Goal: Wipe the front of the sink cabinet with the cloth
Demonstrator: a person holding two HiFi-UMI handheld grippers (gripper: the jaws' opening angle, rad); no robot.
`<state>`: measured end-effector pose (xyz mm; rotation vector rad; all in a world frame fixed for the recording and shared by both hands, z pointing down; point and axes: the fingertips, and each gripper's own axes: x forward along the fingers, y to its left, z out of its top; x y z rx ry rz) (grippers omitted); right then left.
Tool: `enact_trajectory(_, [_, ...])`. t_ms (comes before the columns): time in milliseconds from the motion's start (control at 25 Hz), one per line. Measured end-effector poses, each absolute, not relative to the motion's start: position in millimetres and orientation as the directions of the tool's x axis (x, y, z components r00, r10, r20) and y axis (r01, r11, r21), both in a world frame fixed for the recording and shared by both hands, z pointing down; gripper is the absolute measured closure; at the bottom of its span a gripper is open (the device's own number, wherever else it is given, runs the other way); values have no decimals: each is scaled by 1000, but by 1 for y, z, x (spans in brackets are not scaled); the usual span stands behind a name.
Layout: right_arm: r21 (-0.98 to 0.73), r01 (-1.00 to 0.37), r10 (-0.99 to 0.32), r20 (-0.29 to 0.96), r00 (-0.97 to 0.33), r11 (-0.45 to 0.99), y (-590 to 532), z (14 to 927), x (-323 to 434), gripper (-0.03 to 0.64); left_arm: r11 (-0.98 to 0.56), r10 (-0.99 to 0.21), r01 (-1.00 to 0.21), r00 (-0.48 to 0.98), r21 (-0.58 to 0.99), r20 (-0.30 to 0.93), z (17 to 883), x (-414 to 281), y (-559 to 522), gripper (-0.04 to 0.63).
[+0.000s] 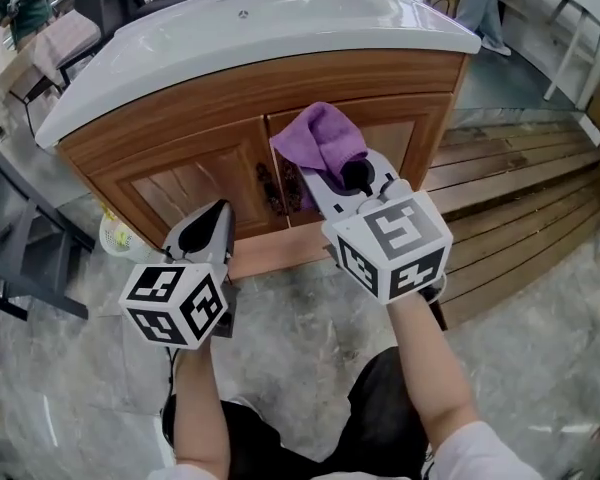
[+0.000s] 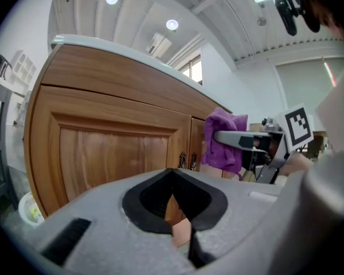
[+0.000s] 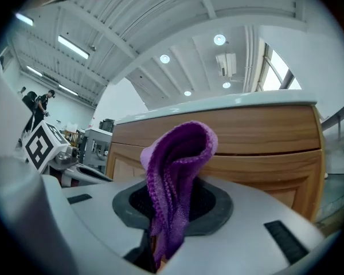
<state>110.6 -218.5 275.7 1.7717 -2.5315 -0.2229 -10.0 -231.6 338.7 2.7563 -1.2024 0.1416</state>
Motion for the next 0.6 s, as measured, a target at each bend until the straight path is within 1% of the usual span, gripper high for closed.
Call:
enact_trajectory(120, [144, -946, -953, -42, -299, 290, -220, 279, 134, 532, -681, -718, -731, 680, 55, 149, 344, -3, -233, 590])
enact_trajectory(600, [118, -985, -991, -41, -129, 124, -220, 284, 224, 531, -696, -701, -713, 701, 86, 131, 347, 3, -243, 590])
